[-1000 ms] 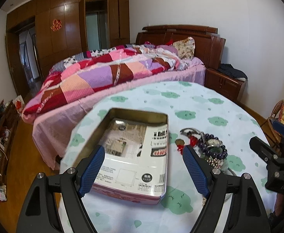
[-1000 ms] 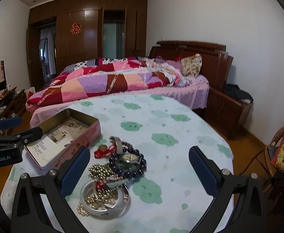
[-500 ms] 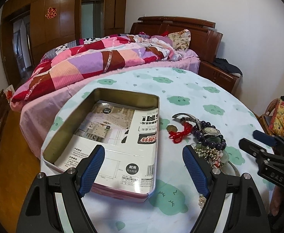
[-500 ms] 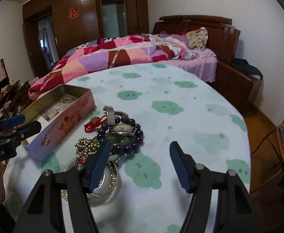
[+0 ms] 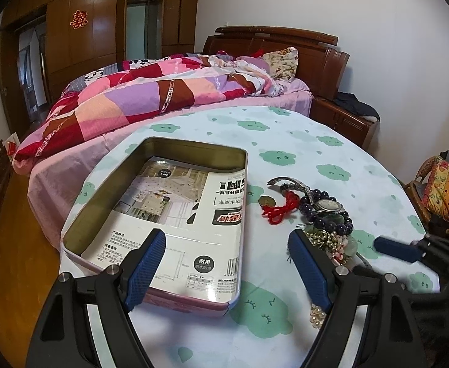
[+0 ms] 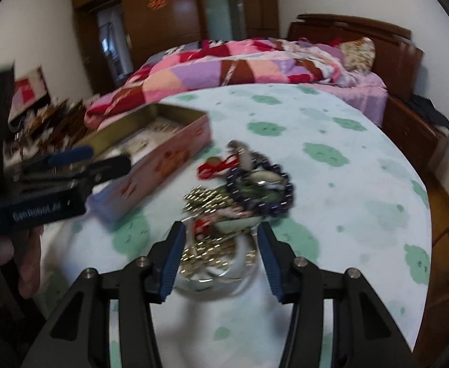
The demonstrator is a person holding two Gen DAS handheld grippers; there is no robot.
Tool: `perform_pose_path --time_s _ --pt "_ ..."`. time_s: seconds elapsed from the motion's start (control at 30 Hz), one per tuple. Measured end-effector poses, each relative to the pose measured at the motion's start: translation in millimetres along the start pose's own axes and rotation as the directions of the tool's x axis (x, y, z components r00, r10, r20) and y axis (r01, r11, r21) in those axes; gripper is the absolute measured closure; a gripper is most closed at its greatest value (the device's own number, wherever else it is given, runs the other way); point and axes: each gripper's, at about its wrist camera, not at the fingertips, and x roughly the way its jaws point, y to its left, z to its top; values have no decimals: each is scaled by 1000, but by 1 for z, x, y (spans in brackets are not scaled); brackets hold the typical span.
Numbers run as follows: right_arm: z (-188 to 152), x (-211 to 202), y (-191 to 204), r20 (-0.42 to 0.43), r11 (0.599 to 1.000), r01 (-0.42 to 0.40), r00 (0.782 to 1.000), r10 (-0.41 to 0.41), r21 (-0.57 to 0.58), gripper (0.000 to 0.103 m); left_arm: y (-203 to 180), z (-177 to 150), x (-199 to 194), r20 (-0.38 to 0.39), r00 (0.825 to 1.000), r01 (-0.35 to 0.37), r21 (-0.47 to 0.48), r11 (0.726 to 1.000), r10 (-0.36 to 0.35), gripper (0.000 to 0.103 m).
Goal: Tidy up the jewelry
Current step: 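Reach into the jewelry pile and grasp the silver wristwatch with the left gripper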
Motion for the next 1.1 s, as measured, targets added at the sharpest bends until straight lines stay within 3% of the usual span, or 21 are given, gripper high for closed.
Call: perform_pose_path --time_s 0.13,0.17,0.2,0.23,0.33,0.53,0.6,0.8,0.93,1.07,1.1 --pt "-4 14 8 -50 998 20 999 -23 -54 63 0 0 0 3 1000 5 1 1000 -5 21" --pt "-5 14 8 -46 997 35 998 -38 -69 71 -1 -1 0 4 1000 8 4 1000 -8 21" --pt "-6 13 9 -45 996 22 999 -25 -82 86 -2 -1 0 3 1000 11 9 1000 -11 21" --pt "-5 13 9 -45 997 4 999 -7 -82 91 -3 -1 0 1 1000 13 12 1000 -13 21" --pt "-4 6 9 3 994 54 999 -54 -95 94 -6 -2 0 -1 1000 20 15 1000 -20 21" --pt "7 -12 -20 104 992 122 987 -123 14 97 -7 -2 0 -7 1000 31 9 999 -31 21" --pt "11 -14 -27 122 990 137 983 -140 32 103 -9 -2 1 -9 999 36 14 999 -36 21" --pt "19 -22 -33 156 986 163 974 -167 37 103 -25 -2 1 -10 998 56 62 997 -56 21" --pt "15 -18 -43 125 993 111 985 -116 48 101 -33 -3 0 -9 998 59 99 993 -58 21" --pt "5 -10 -50 78 992 124 989 -127 34 91 -33 -3 3 -23 998 63 101 993 -61 21" --pt "3 -8 -52 67 991 127 989 -129 37 81 -33 -2 4 -25 998 65 101 993 -63 21"
